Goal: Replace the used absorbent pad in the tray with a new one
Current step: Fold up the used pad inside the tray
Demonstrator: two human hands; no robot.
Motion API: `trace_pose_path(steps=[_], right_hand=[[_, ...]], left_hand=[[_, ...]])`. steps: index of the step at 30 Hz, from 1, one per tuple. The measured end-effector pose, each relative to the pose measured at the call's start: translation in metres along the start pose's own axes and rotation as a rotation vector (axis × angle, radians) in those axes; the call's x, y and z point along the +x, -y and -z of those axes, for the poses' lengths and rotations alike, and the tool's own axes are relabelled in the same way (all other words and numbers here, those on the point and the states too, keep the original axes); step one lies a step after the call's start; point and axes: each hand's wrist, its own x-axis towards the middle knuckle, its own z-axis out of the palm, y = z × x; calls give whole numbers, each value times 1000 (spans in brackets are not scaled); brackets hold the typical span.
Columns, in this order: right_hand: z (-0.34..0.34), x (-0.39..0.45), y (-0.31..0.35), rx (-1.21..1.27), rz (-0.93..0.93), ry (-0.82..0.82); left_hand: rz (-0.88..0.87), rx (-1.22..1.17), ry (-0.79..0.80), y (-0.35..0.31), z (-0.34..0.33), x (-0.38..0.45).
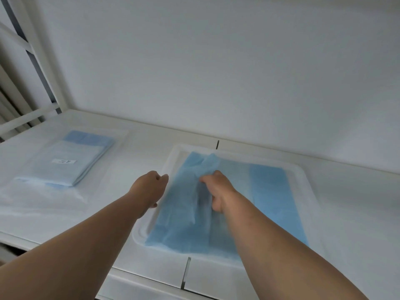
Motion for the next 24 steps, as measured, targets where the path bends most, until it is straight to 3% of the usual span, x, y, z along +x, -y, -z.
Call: trace_pose_path(steps=[8,12,15,21,24], right_hand=[[0,3,-5,-183,25,-75],[-11,-2,-1,-113,44,82],[-15,-4,6,-87,106,218],[-7,8,11,219,-76,77],[-9,28,7,208,-122,24]], left_hand=[[-139,350,9,-2,-5,-5],[-159,437,11,-6,-8,-9],[-121,368,11,-5,-6,-9],[-153,375,-40,-2,-6,-6],[-163,363,-37,0,-9,-4]])
